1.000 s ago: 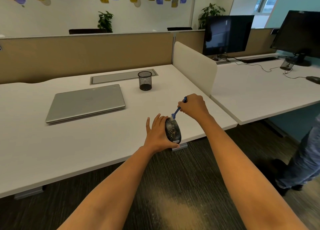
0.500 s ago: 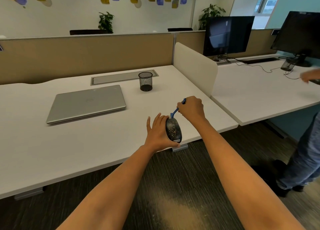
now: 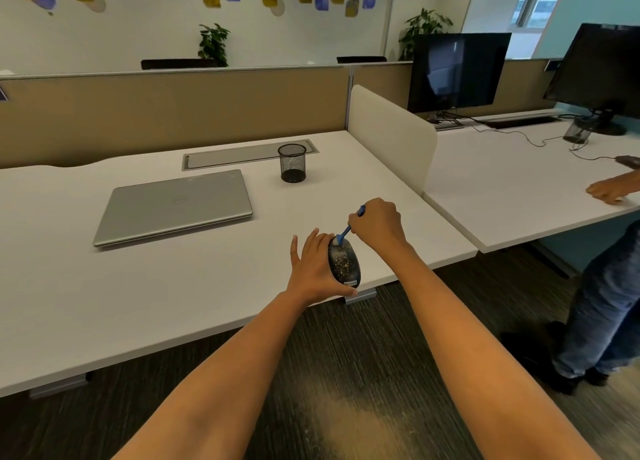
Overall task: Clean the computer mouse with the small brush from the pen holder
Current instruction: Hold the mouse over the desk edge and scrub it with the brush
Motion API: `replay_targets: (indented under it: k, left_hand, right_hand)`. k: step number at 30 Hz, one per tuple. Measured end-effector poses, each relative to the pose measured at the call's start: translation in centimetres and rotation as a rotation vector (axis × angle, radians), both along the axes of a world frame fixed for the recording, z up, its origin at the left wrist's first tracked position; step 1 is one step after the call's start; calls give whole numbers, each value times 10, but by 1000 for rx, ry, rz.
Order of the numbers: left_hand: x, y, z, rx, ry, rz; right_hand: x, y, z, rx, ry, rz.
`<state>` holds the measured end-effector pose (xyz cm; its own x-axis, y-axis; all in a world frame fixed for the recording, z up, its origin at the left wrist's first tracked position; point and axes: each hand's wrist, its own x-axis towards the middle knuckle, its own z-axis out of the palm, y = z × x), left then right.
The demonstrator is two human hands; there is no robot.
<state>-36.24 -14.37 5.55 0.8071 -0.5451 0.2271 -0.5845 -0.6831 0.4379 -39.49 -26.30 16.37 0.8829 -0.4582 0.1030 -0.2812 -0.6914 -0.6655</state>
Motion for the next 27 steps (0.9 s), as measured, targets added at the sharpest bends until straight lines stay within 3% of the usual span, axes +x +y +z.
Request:
replay_targets:
  k: [6, 12, 19, 27]
  left_hand:
    - [-1, 0, 0, -4, 10, 3]
    - [-1, 3, 0, -3, -1, 3]
    - [-3, -3, 4, -39, -2, -9]
    - [-4, -2, 2, -19, -6, -2]
  right_hand:
    - [2, -3, 1, 27, -77, -35]
    - [7, -11, 1, 20, 51, 18]
    - [5, -8, 1, 11, -114, 10]
    - [6, -16, 11, -97, 103, 59]
